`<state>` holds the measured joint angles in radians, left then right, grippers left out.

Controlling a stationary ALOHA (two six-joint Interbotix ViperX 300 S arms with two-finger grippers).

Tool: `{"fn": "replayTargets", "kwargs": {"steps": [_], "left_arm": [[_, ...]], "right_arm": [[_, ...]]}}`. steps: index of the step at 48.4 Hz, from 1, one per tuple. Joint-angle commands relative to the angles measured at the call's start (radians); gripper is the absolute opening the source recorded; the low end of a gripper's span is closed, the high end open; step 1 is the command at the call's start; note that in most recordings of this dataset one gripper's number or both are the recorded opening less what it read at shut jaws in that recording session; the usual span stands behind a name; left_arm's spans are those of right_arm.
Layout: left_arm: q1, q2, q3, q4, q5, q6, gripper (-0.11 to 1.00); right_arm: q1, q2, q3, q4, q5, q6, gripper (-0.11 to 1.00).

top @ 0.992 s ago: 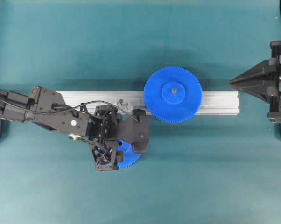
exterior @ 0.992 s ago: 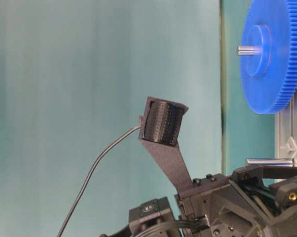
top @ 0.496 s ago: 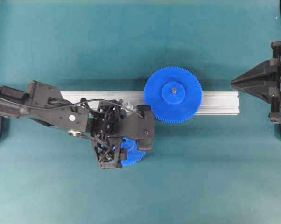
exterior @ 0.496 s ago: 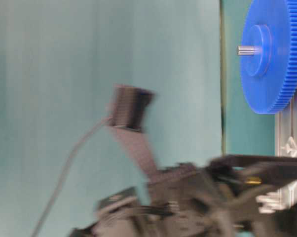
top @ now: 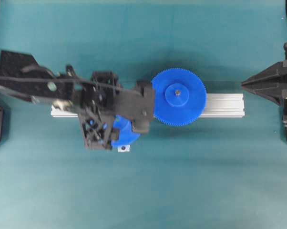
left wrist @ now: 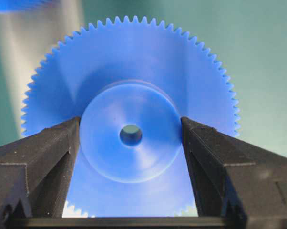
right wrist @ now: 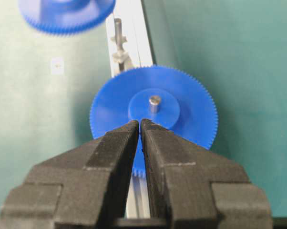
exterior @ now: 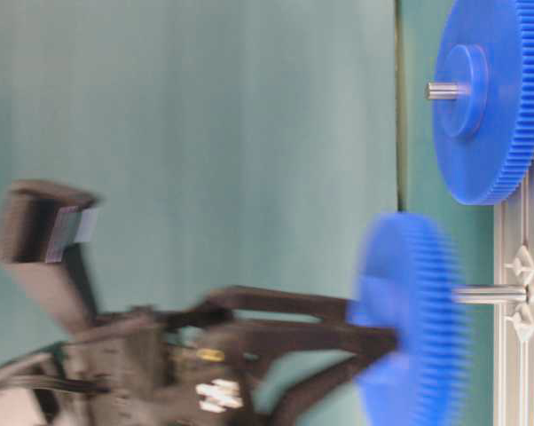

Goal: Insert the small gear onto the shaft.
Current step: 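Carry the gear up to the empty shaft beside the large gear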

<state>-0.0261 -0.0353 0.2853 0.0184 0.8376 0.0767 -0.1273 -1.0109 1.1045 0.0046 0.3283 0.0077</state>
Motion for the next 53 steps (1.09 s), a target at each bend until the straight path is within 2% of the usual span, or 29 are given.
{"fn": "replayTargets", "kwargs": {"steps": [1,8,19,35,53], "left_arm": [[0.032,-0.038,-0.031,0.003,0.0,0.02,0.7],[0.074,-0.032,-0.025,0.003,-0.003,0.052,0.7],[0.095,0.021,-0.017,0.003,-0.063,0.095,0.7],[0.095,0.098,-0.008,0.003,-0.106,0.097,0.7],[0.103,0.095,0.034,0.003,-0.123,0.095,0.7]], "right_arm": [[-0.002,-0.002,-0.008,0.002,-0.008,0.005,0.23],[-0.002,-0.012,-0.006,0.002,-0.008,0.003,0.23],[-0.002,-0.018,-0.002,0.002,-0.008,0.005,0.23],[-0.002,-0.02,-0.002,0.006,-0.008,0.005,0.23],[-0.002,-0.02,0.003,0.006,-0.008,0.006,0.23]]}}
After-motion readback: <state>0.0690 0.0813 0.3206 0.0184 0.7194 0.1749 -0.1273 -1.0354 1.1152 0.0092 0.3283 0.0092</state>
